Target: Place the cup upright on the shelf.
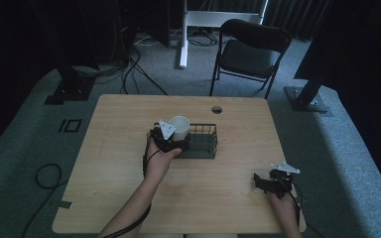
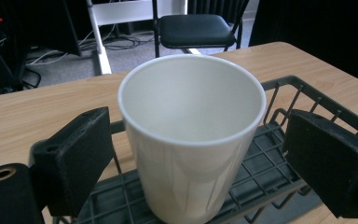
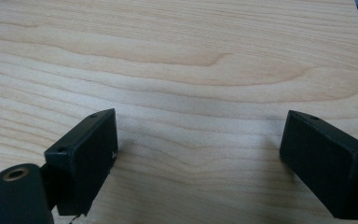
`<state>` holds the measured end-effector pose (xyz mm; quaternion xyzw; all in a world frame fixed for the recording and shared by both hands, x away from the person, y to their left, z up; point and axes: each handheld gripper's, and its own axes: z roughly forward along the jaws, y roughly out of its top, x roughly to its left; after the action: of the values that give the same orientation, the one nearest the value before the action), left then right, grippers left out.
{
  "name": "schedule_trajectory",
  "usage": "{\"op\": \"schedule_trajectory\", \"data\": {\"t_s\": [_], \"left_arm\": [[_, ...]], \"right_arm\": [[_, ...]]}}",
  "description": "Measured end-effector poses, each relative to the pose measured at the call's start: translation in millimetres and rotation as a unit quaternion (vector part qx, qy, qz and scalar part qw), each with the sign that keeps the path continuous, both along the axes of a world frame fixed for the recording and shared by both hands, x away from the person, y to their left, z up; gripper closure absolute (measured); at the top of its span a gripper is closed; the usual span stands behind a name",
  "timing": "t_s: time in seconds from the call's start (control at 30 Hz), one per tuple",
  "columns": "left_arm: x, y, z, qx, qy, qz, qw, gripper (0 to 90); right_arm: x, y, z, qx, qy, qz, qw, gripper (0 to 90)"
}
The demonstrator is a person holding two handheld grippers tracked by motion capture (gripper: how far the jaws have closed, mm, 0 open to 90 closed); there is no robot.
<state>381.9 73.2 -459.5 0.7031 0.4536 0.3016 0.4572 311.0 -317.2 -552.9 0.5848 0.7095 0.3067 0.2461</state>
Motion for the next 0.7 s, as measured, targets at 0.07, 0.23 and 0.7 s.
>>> {"op": "schedule_trajectory", "data": {"t_s": [0.07,0.23,0.7], "left_arm": [[-3.7,2.6,0.1,0.001,-0.001,-0.002,1.0,9.4],[-14.6,12.2,-0.1,-0.001,0.0,-0.008,1.0,9.6],[-41.1,40.7,-1.8,-0.007,-0.015,-0.042,0.999,9.7]], "right_arm": [[-0.1,0.2,0.0,0.001,0.001,-0.001,1.0,10.8],[-0.1,0.2,0.0,0.001,0.001,-0.001,1.0,10.8],[-0.1,0.2,0.0,0.001,0.0,-0.001,1.0,10.8]]}}
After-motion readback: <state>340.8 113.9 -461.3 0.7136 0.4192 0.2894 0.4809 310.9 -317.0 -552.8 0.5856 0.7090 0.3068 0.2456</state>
